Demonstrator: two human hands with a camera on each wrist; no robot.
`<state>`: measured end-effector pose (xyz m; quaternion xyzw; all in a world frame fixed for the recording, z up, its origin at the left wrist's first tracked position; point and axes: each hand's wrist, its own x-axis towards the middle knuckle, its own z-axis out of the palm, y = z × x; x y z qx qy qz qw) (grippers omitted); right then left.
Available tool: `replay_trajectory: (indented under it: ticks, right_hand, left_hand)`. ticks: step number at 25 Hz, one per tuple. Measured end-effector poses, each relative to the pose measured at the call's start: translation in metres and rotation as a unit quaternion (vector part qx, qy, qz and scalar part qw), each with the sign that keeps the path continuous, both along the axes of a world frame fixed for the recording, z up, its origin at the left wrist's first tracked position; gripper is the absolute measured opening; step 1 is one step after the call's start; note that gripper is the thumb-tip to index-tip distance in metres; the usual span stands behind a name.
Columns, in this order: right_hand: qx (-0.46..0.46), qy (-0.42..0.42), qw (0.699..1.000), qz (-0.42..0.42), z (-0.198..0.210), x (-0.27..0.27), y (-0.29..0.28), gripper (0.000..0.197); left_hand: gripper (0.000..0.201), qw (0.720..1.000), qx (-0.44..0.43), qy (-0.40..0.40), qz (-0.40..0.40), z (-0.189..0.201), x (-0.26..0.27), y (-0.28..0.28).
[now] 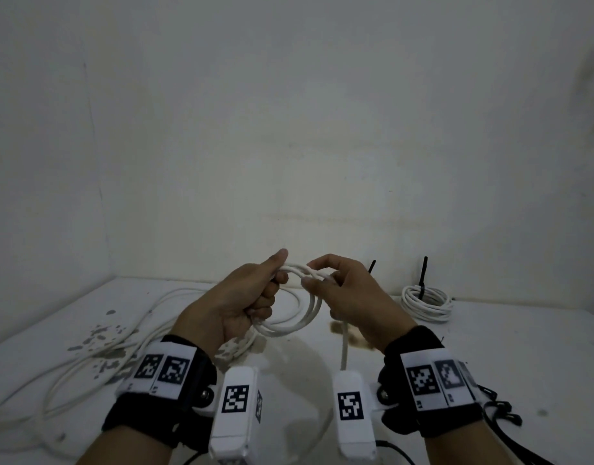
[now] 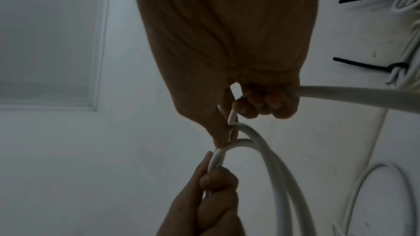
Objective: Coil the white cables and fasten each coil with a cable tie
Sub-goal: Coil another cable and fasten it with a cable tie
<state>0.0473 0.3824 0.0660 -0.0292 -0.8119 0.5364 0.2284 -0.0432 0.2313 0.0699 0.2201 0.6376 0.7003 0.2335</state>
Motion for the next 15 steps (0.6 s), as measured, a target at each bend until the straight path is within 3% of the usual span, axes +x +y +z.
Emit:
replay_trajectory:
  ticks: [4, 8, 15]
  right_hand:
    - [0.03, -0.04, 0.999, 0.023, -0.005, 0.001, -0.009, 0.034]
    - [0.073, -0.043, 0.996, 0.008, -0.004, -0.001, -0.015, 0.044]
    - [0.067, -0.032, 0.997, -0.029, -0.005, 0.0, -0.014, 0.039]
  left_hand:
    - [0.04, 0.996, 0.073, -0.056, 0.011, 0.002, -0.006, 0.0]
    - [0.045, 0.992, 0.098, -0.074, 0.025, 0.0, -0.008, 0.003]
    - [0.047, 0.98, 0.167, -0.097, -0.037, -0.001, -0.004, 0.003]
